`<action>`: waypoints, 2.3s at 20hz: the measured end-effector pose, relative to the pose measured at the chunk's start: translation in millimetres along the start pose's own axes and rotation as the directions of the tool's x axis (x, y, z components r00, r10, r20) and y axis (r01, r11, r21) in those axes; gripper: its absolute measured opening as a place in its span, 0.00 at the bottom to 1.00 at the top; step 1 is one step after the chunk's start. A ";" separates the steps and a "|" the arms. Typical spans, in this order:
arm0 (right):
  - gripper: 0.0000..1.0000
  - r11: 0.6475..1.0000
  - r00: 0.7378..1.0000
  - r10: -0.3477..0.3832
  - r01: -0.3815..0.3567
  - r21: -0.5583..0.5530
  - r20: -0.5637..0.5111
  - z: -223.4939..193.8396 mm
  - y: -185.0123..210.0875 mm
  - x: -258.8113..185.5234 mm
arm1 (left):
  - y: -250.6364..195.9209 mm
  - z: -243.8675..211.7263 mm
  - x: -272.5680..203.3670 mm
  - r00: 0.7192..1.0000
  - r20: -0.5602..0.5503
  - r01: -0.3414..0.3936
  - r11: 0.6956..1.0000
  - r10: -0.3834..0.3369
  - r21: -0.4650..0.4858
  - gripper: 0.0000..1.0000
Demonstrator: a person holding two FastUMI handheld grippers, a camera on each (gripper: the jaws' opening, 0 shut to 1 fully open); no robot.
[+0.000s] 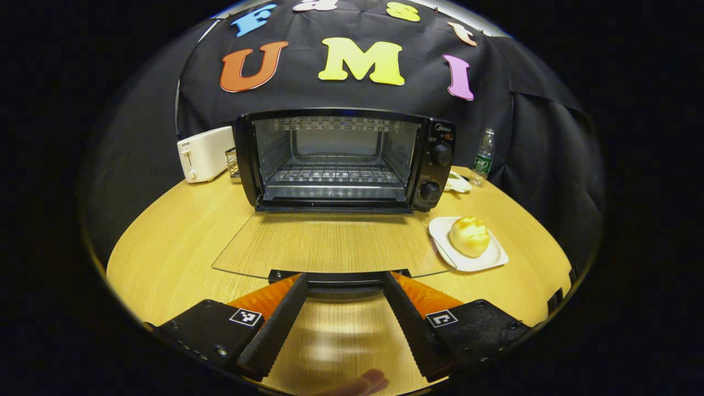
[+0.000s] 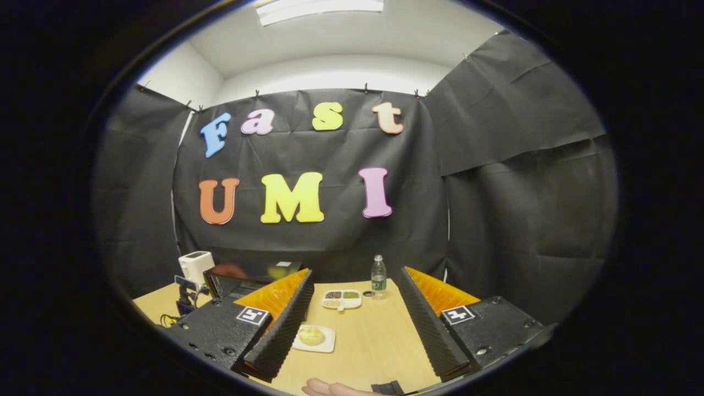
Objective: Open the electric oven with the left hand, put the food in, and close the electric oven.
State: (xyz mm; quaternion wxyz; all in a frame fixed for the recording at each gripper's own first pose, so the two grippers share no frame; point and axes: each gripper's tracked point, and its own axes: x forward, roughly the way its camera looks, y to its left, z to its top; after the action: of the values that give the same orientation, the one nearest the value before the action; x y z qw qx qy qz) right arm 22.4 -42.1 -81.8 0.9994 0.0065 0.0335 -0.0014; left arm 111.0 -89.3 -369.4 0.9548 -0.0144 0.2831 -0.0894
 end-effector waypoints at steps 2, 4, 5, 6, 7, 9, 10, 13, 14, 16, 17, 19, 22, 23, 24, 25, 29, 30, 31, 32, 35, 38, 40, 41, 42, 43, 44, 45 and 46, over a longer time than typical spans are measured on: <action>0.99 1.000 1.000 0.003 -0.003 -0.009 -0.004 -1.8 2.5 -1.8 | 1.0 -5.0 3.5 1.000 0.004 -0.018 1.000 0.018 0.021 0.93; 0.99 1.000 1.000 0.004 -0.004 -0.017 -0.004 -1.5 4.3 -4.1 | 3.1 -4.6 3.8 1.000 0.017 -0.024 0.999 0.024 0.021 0.93; 0.99 1.000 1.000 0.007 -0.007 -0.014 -0.005 -1.3 5.3 -4.7 | 3.5 -2.6 3.6 0.999 0.025 -0.027 0.999 0.026 0.020 0.93; 0.96 1.000 1.000 0.010 -0.010 -0.012 -0.007 -3.3 6.4 -5.9 | 8.1 1.7 0.1 0.998 0.045 -0.044 0.999 0.043 0.021 0.93; 0.96 1.000 1.000 0.012 -0.013 -0.011 -0.008 -4.3 6.9 -6.4 | 13.5 8.1 -5.1 0.996 0.067 -0.063 0.998 0.062 0.022 0.93; 0.96 1.000 1.000 0.010 -0.010 -0.014 -0.009 -5.4 6.5 -6.9 | 20.4 24.5 -19.9 0.991 0.109 -0.075 0.997 0.074 0.012 0.95; 0.95 1.000 1.000 0.009 -0.009 -0.014 -0.009 -6.9 6.5 -6.3 | 20.7 34.8 -29.5 0.989 0.133 -0.071 0.997 0.070 0.005 0.95; 0.95 1.000 1.000 0.008 -0.008 -0.011 -0.020 -11.3 8.2 -2.2 | 26.8 78.5 -67.3 0.973 0.221 -0.073 0.997 0.074 -0.013 0.95; 0.96 1.000 1.000 0.010 -0.010 -0.010 -0.024 -14.0 9.3 0.3 | 31.4 93.8 -82.9 0.963 0.255 -0.084 0.996 0.089 -0.028 0.95; 0.96 1.000 0.999 0.018 -0.018 -0.009 -0.031 -19.0 13.2 4.8 | 41.1 126.3 -112.5 0.934 0.333 -0.114 0.992 0.126 -0.057 0.95; 0.96 1.000 0.999 0.028 -0.028 -0.010 -0.036 -21.8 16.0 8.5 | 44.3 140.9 -127.2 0.921 0.366 -0.119 0.990 0.136 -0.069 0.95; 0.96 0.999 0.998 0.043 -0.043 -0.007 -0.047 -30.6 19.6 18.4 | 50.5 168.9 -158.9 0.888 0.434 -0.128 0.988 0.153 -0.087 0.95; 0.96 0.999 0.996 0.039 -0.039 -0.001 -0.078 -52.8 18.6 38.7 | 51.2 200.4 -205.2 0.846 0.511 -0.121 0.989 0.150 -0.091 0.85; 0.96 0.999 0.995 0.038 -0.038 0.000 -0.094 -62.0 18.5 46.7 | 50.4 207.8 -217.3 0.838 0.527 -0.116 0.989 0.144 -0.087 0.84; 0.96 0.999 0.993 0.037 -0.038 0.000 -0.113 -71.9 18.8 54.9 | 49.5 213.3 -228.6 0.828 0.543 -0.112 0.990 0.139 -0.082 0.92; 0.96 0.999 0.991 0.038 -0.038 0.003 -0.129 -81.7 18.7 64.0 | 48.2 216.8 -238.2 0.822 0.554 -0.108 0.991 0.132 -0.076 0.82; 0.99 0.999 0.978 0.043 -0.040 0.015 -0.205 -127.6 22.8 103.3 | 39.1 216.1 -267.4 0.809 0.576 -0.111 0.993 0.114 -0.042 0.92; 0.99 0.999 0.974 0.052 -0.050 0.015 -0.222 -140.0 27.8 112.8 | 35.8 213.8 -272.5 0.808 0.579 -0.110 0.993 0.108 -0.033 0.92; 0.99 0.998 0.968 0.062 -0.060 0.016 -0.243 -154.3 32.6 121.1 | 32.2 212.5 -277.1 0.805 0.585 -0.109 0.994 0.104 -0.026 0.92; 0.96 0.997 0.962 0.075 -0.072 0.021 -0.264 -168.1 39.0 128.6 | 28.4 210.0 -281.5 0.802 0.590 -0.106 0.994 0.096 -0.018 0.92; 0.99 0.993 0.937 0.119 -0.107 0.056 -0.328 -209.6 63.8 146.5 | 17.0 205.8 -292.5 0.791 0.606 -0.096 0.995 0.080 -0.005 0.92; 0.99 0.987 0.908 0.159 -0.140 0.078 -0.389 -248.5 90.2 158.3 | 7.0 200.7 -296.5 0.786 0.615 -0.081 0.997 0.058 0.010 0.92; 0.99 0.988 0.892 0.157 -0.146 0.058 -0.424 -272.3 99.9 166.2 | 0.7 199.8 -298.0 0.785 0.619 -0.064 0.998 0.039 0.019 0.92; 0.99 0.987 0.883 0.162 -0.154 0.053 -0.441 -283.3 105.4 170.2 | 0.4 199.0 -298.7 0.784 0.620 -0.058 0.998 0.032 0.021 0.92; 0.96 0.985 0.871 0.168 -0.160 0.055 -0.462 -294.7 110.9 173.6 | 2.1 198.6 -298.6 0.783 0.621 -0.055 0.998 0.031 0.020 0.92; 0.99 0.984 0.859 0.178 -0.166 0.066 -0.481 -304.2 116.9 177.1 | 3.7 198.5 -297.3 0.784 0.620 -0.054 0.998 0.030 0.019 0.93; 0.99 0.982 0.847 0.189 -0.173 0.078 -0.497 -312.5 122.1 179.0 | 6.8 197.4 -296.5 0.784 0.619 -0.058 0.998 0.034 0.017 0.93; 0.99 0.980 0.836 0.200 -0.180 0.087 -0.510 -318.9 127.3 181.3 | 10.8 197.3 -295.5 0.786 0.617 -0.064 0.998 0.042 0.014 0.93; 0.99 0.978 0.825 0.205 -0.188 0.087 -0.527 -326.2 131.7 181.7 | 13.6 194.1 -294.1 0.788 0.613 -0.070 0.997 0.048 0.012 0.93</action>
State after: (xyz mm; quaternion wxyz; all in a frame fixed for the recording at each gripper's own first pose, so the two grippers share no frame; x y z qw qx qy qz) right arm 182.2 93.4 -417.7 0.9453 0.0257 0.3087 0.1027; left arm -23.5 -27.8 -49.3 0.9974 -0.0173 -0.0426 -0.0551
